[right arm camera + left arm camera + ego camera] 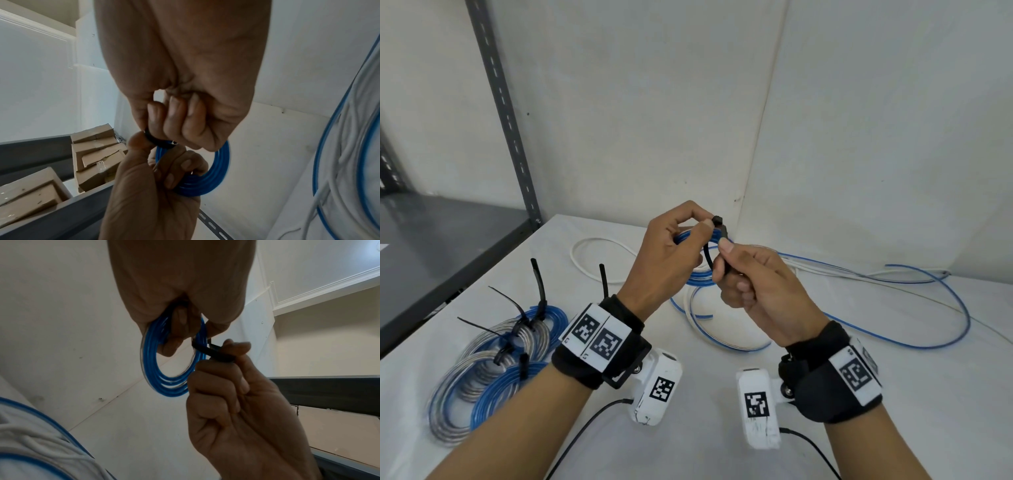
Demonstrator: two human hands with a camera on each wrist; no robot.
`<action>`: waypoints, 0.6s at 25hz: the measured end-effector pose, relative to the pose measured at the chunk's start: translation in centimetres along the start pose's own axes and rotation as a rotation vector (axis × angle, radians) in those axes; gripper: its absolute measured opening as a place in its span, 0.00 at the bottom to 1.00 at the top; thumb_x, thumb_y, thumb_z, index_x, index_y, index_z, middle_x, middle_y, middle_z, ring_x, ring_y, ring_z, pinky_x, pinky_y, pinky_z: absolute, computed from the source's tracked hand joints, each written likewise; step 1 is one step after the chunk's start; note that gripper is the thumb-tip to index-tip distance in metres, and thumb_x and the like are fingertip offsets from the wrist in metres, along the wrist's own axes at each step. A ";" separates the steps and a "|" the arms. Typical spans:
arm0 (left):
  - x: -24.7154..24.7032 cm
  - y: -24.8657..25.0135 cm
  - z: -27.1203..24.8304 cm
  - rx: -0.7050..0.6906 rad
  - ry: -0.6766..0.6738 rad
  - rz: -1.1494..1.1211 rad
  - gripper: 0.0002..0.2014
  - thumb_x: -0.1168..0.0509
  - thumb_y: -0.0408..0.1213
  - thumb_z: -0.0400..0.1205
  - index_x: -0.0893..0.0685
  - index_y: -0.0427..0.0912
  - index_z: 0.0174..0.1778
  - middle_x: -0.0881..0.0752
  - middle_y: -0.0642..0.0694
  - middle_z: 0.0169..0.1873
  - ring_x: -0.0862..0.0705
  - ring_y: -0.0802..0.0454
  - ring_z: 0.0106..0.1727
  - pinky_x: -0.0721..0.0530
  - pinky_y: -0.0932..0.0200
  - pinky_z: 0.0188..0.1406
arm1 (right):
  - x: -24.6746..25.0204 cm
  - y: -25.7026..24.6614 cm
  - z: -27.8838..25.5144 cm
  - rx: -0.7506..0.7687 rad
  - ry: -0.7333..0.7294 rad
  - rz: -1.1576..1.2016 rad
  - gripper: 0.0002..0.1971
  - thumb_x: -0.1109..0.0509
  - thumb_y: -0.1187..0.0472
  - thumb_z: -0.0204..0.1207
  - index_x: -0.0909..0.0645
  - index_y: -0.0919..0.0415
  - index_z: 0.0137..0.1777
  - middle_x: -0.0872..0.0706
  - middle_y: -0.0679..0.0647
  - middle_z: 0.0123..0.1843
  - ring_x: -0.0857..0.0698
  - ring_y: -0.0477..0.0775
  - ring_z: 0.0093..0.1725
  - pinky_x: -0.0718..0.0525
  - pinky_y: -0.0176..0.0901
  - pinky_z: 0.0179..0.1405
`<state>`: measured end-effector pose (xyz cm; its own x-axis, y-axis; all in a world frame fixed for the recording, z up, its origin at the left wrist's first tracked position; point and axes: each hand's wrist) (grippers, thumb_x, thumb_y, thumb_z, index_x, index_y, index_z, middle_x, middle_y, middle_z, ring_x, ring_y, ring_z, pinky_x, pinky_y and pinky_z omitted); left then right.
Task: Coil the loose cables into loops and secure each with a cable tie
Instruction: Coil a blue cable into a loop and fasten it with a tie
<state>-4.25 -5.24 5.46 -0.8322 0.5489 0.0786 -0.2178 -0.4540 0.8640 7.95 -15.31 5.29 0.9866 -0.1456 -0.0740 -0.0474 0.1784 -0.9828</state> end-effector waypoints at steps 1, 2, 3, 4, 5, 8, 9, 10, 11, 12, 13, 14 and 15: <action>0.0 0.0 0.0 -0.001 -0.005 -0.014 0.10 0.37 0.38 0.85 0.17 0.52 0.38 0.15 0.26 0.37 0.32 0.44 0.27 0.27 0.53 0.29 | 0.0 0.0 0.0 0.001 -0.014 0.000 0.20 0.36 0.49 0.81 0.17 0.60 0.32 0.40 0.50 0.24 0.45 0.49 0.27 0.45 0.40 0.28; -0.1 0.0 0.0 -0.006 -0.003 -0.019 0.10 0.38 0.39 0.84 0.17 0.53 0.37 0.15 0.24 0.41 0.31 0.43 0.27 0.27 0.51 0.30 | 0.0 0.0 -0.1 0.000 -0.025 -0.001 0.20 0.36 0.49 0.82 0.17 0.59 0.32 0.40 0.49 0.24 0.45 0.48 0.26 0.45 0.40 0.28; -0.1 0.0 0.0 -0.009 0.003 -0.019 0.10 0.38 0.39 0.84 0.17 0.53 0.37 0.14 0.25 0.41 0.30 0.43 0.27 0.27 0.50 0.29 | -0.1 0.1 0.0 -0.001 -0.032 0.002 0.20 0.36 0.49 0.82 0.17 0.59 0.31 0.40 0.49 0.24 0.45 0.48 0.26 0.45 0.39 0.27; -0.1 0.0 0.0 -0.010 0.008 -0.015 0.09 0.38 0.38 0.84 0.16 0.50 0.38 0.14 0.28 0.40 0.29 0.43 0.27 0.28 0.49 0.29 | -0.2 0.1 0.0 -0.001 -0.035 0.009 0.20 0.36 0.49 0.82 0.17 0.59 0.31 0.40 0.48 0.24 0.45 0.48 0.26 0.45 0.39 0.27; 0.0 -0.1 -0.1 -0.012 0.011 -0.007 0.09 0.38 0.38 0.84 0.17 0.46 0.40 0.14 0.28 0.38 0.29 0.43 0.26 0.28 0.48 0.28 | -0.2 0.0 0.0 -0.004 -0.034 0.023 0.21 0.36 0.49 0.82 0.17 0.59 0.31 0.39 0.48 0.23 0.45 0.48 0.26 0.45 0.39 0.27; -0.1 -0.3 0.0 -0.012 0.008 0.019 0.08 0.38 0.37 0.84 0.17 0.40 0.42 0.19 0.23 0.35 0.33 0.43 0.27 0.31 0.41 0.26 | 0.1 -0.1 0.1 -0.021 -0.025 0.071 0.21 0.36 0.49 0.82 0.17 0.59 0.31 0.39 0.47 0.22 0.47 0.49 0.27 0.46 0.39 0.27; -0.1 -0.3 0.0 -0.008 0.006 0.019 0.08 0.38 0.37 0.84 0.17 0.40 0.42 0.19 0.23 0.36 0.34 0.41 0.27 0.30 0.40 0.26 | 0.1 -0.1 0.1 -0.028 -0.027 0.077 0.21 0.36 0.49 0.82 0.17 0.59 0.30 0.38 0.46 0.22 0.47 0.49 0.27 0.46 0.38 0.27; -0.1 -0.3 -0.1 -0.009 0.005 0.015 0.08 0.38 0.37 0.84 0.18 0.40 0.42 0.17 0.23 0.38 0.33 0.39 0.27 0.30 0.40 0.26 | 0.1 -0.1 0.0 -0.033 -0.033 0.076 0.21 0.36 0.49 0.82 0.17 0.59 0.30 0.38 0.45 0.21 0.47 0.48 0.26 0.45 0.38 0.27; -0.1 -0.3 -0.1 -0.015 0.003 0.014 0.08 0.38 0.36 0.85 0.18 0.40 0.42 0.15 0.26 0.40 0.32 0.40 0.28 0.30 0.41 0.26 | 0.1 -0.1 0.0 -0.035 -0.038 0.071 0.21 0.36 0.50 0.82 0.17 0.59 0.30 0.38 0.45 0.21 0.47 0.49 0.26 0.45 0.38 0.27; -0.2 -0.3 -0.1 -0.020 0.000 0.017 0.08 0.38 0.34 0.85 0.18 0.40 0.41 0.12 0.31 0.41 0.31 0.41 0.28 0.30 0.44 0.27 | 0.0 -0.1 0.0 -0.036 -0.042 0.062 0.21 0.36 0.50 0.82 0.17 0.59 0.29 0.39 0.46 0.21 0.47 0.49 0.26 0.45 0.38 0.27; -0.2 -0.3 -0.2 -0.025 -0.004 0.021 0.08 0.39 0.32 0.86 0.18 0.39 0.42 0.10 0.37 0.41 0.30 0.43 0.28 0.29 0.48 0.28 | 0.0 0.0 0.0 -0.035 -0.042 0.056 0.21 0.36 0.50 0.82 0.17 0.59 0.30 0.39 0.46 0.21 0.47 0.49 0.27 0.46 0.39 0.28; -0.2 -0.3 -0.2 -0.028 -0.006 0.027 0.09 0.39 0.30 0.87 0.18 0.37 0.42 0.10 0.44 0.38 0.28 0.45 0.27 0.29 0.52 0.29 | -0.1 0.0 0.0 -0.034 -0.039 0.054 0.21 0.36 0.50 0.81 0.17 0.59 0.30 0.40 0.46 0.21 0.47 0.49 0.27 0.46 0.40 0.28; -0.2 -0.4 -0.2 -0.027 -0.007 0.034 0.09 0.39 0.28 0.88 0.18 0.36 0.42 0.10 0.50 0.36 0.27 0.49 0.26 0.28 0.56 0.29 | -0.1 0.0 0.0 -0.035 -0.034 0.060 0.21 0.36 0.50 0.81 0.17 0.59 0.30 0.40 0.46 0.21 0.47 0.50 0.27 0.46 0.40 0.28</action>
<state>-4.06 -5.30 5.02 -0.8357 0.5377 0.1118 -0.2030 -0.4917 0.8468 7.85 -15.27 5.33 0.9865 -0.1026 -0.1279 -0.1115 0.1520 -0.9821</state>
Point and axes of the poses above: each hand's wrist, its own z-axis towards the middle knuckle, its own x-axis out of the back of the hand, y = z × x
